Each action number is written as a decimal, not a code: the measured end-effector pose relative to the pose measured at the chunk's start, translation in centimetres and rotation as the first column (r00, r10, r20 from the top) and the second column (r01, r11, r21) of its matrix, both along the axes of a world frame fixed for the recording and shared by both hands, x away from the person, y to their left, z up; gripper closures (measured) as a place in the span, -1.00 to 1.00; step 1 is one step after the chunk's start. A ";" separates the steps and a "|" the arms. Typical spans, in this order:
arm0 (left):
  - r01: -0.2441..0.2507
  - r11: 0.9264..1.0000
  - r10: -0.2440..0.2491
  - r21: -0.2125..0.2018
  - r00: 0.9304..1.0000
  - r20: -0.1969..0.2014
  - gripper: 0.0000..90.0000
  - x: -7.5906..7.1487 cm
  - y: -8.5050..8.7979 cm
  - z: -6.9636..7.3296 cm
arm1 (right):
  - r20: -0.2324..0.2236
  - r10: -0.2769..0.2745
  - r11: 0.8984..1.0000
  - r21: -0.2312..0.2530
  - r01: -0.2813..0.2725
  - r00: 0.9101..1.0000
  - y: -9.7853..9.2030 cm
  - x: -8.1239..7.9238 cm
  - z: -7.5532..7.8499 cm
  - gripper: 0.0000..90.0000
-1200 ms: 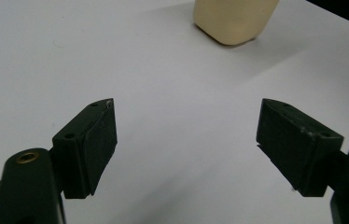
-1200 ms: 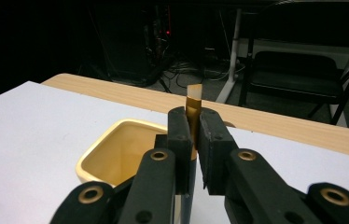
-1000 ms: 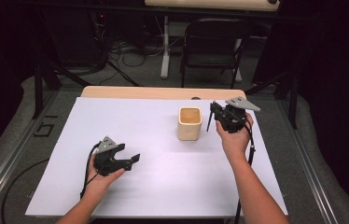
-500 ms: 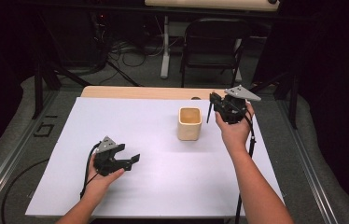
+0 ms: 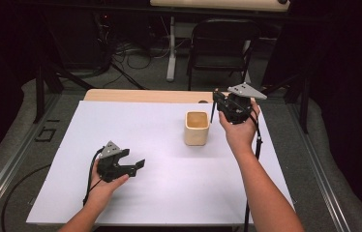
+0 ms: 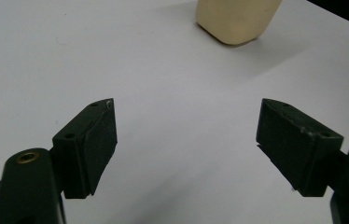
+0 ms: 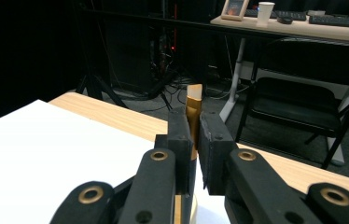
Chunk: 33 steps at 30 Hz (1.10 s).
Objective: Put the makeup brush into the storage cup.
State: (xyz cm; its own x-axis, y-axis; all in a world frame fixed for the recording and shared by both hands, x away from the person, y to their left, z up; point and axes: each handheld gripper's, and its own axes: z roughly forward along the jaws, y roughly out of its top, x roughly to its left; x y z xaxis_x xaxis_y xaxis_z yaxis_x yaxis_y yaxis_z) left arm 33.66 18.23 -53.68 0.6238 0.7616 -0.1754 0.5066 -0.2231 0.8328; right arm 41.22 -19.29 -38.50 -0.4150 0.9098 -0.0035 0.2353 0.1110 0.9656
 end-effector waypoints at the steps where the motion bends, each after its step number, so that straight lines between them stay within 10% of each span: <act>1: 0.000 1.000 0.000 0.000 1.000 0.000 -0.54 0.0 0.0 0.0 | 0.006 0.005 1.000 0.002 -0.005 1.000 0.1 0.0 0.1 0.87; 33: -0.001 1.000 0.001 -0.005 1.000 -0.002 -0.54 0.0 0.1 0.0 | 0.001 0.040 0.999 -0.002 -0.040 0.999 2.4 0.5 -0.2 0.87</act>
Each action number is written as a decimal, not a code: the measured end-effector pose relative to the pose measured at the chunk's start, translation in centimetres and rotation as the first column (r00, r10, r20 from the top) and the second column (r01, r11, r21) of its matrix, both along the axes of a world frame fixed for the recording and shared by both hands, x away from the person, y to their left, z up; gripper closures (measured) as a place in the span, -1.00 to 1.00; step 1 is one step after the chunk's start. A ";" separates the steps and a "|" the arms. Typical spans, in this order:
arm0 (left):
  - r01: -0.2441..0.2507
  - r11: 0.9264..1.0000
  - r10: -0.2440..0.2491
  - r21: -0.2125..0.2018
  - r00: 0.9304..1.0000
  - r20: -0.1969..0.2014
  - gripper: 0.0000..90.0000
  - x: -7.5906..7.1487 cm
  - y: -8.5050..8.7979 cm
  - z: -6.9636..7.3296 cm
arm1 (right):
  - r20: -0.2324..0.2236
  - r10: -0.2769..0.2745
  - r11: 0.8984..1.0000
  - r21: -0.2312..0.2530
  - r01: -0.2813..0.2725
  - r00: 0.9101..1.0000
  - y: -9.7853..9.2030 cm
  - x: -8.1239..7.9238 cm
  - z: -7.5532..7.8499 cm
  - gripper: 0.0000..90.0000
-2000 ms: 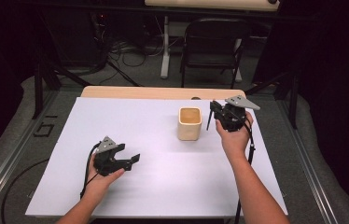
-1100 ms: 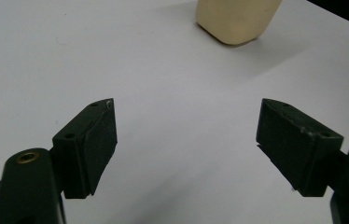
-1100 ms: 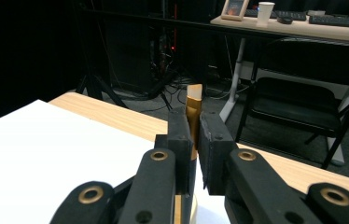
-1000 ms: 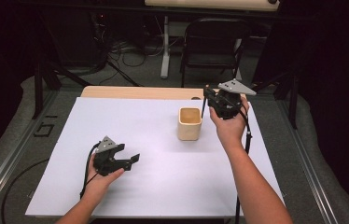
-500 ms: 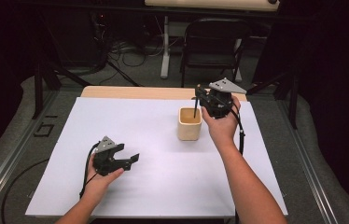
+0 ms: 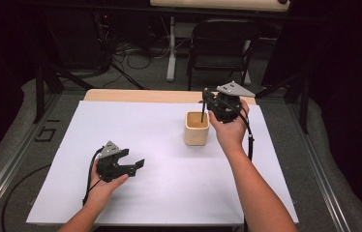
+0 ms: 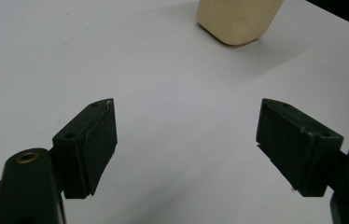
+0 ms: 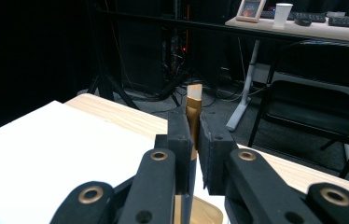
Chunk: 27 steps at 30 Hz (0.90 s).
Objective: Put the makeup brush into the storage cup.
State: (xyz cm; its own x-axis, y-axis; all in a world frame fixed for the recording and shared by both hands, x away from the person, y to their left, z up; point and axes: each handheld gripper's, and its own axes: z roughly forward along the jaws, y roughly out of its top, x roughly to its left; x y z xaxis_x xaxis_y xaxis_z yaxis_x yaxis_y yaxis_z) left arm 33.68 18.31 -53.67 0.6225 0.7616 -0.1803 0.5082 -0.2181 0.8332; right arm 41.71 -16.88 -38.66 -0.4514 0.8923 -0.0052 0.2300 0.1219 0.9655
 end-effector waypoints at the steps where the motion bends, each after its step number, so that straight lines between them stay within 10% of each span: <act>1: 0.000 1.000 0.000 0.000 1.000 0.000 -0.54 0.0 0.0 0.0 | -0.001 -0.001 1.000 0.003 0.001 1.000 0.0 0.0 0.0 0.87; 27: -0.003 1.000 0.003 0.004 1.000 -0.003 -0.54 0.0 0.1 0.0 | -0.041 -0.015 1.000 -0.014 0.014 0.999 0.3 0.8 -2.8 0.87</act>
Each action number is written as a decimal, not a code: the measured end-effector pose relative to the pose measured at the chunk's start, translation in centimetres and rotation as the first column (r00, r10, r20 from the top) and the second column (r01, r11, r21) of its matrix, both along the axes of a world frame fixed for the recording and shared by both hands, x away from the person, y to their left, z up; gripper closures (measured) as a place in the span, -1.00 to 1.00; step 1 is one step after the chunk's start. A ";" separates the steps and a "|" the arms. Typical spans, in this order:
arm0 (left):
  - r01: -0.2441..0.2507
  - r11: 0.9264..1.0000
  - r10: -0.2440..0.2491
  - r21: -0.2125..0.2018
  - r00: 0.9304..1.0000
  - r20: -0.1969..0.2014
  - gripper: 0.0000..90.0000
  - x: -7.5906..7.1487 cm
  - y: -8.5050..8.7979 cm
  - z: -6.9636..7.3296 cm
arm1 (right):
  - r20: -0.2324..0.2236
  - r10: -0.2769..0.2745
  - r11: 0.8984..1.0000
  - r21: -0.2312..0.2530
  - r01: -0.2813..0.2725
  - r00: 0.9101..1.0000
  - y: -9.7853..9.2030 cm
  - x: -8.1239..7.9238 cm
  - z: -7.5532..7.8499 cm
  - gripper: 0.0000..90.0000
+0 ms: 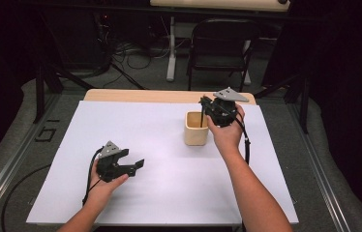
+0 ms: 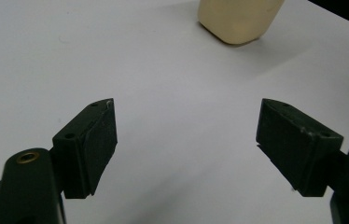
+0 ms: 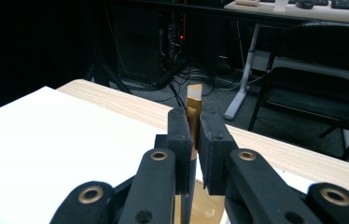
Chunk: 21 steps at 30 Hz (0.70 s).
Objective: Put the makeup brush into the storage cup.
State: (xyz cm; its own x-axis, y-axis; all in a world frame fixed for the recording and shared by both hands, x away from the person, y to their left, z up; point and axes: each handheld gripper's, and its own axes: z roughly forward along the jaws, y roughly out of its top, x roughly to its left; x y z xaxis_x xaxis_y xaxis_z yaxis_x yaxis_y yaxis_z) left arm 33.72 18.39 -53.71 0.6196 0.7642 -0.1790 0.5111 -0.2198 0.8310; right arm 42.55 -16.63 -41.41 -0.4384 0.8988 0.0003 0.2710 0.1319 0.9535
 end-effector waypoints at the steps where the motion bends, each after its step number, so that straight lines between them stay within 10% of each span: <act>1: 0.001 1.000 -0.001 0.001 1.000 0.001 -0.54 0.0 0.0 0.0 | -0.004 -0.001 1.000 0.002 0.001 1.000 0.0 0.0 -0.1 0.87; 21: 0.000 1.000 0.000 -0.004 1.000 0.002 -0.54 0.0 0.1 0.0 | -0.018 -0.012 1.000 -0.006 0.012 1.000 0.0 0.3 -1.2 0.87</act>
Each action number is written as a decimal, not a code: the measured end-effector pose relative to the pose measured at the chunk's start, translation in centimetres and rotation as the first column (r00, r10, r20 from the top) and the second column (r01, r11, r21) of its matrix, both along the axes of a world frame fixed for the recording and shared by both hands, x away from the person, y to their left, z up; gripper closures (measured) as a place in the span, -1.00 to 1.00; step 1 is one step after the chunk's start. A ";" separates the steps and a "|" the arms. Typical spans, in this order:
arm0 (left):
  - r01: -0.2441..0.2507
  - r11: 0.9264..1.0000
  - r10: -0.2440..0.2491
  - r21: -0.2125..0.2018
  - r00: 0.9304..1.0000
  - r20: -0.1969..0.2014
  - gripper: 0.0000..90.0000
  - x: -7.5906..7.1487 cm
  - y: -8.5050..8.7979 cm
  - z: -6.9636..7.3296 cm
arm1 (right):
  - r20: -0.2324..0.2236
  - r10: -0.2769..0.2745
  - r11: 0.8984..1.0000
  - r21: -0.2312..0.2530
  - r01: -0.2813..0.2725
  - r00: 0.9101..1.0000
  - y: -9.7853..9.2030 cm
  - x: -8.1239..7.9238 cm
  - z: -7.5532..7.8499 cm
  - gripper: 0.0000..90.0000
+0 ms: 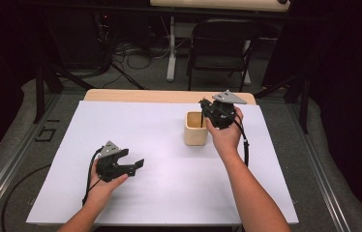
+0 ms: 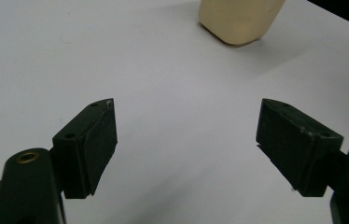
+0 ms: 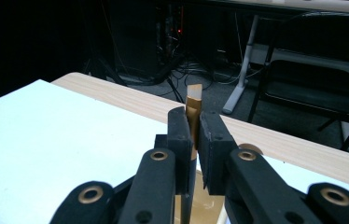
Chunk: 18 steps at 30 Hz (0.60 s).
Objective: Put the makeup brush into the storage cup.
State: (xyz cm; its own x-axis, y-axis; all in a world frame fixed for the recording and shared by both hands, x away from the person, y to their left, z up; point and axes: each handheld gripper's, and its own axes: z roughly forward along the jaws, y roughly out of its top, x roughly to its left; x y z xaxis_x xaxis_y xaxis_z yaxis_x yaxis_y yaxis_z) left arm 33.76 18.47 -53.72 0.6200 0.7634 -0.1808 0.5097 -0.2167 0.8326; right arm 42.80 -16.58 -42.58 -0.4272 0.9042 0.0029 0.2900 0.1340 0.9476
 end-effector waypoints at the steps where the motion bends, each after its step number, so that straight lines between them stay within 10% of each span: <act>1: 0.000 1.000 0.000 0.000 1.000 0.000 -0.54 0.0 0.0 0.0 | -0.005 -0.002 1.000 0.004 0.002 1.000 0.0 0.0 -0.1 0.87; 18: 0.000 1.000 0.000 0.007 1.000 -0.002 -0.54 0.0 -0.1 0.0 | -0.036 -0.008 1.000 -0.002 0.008 0.999 -0.1 0.0 -2.0 0.87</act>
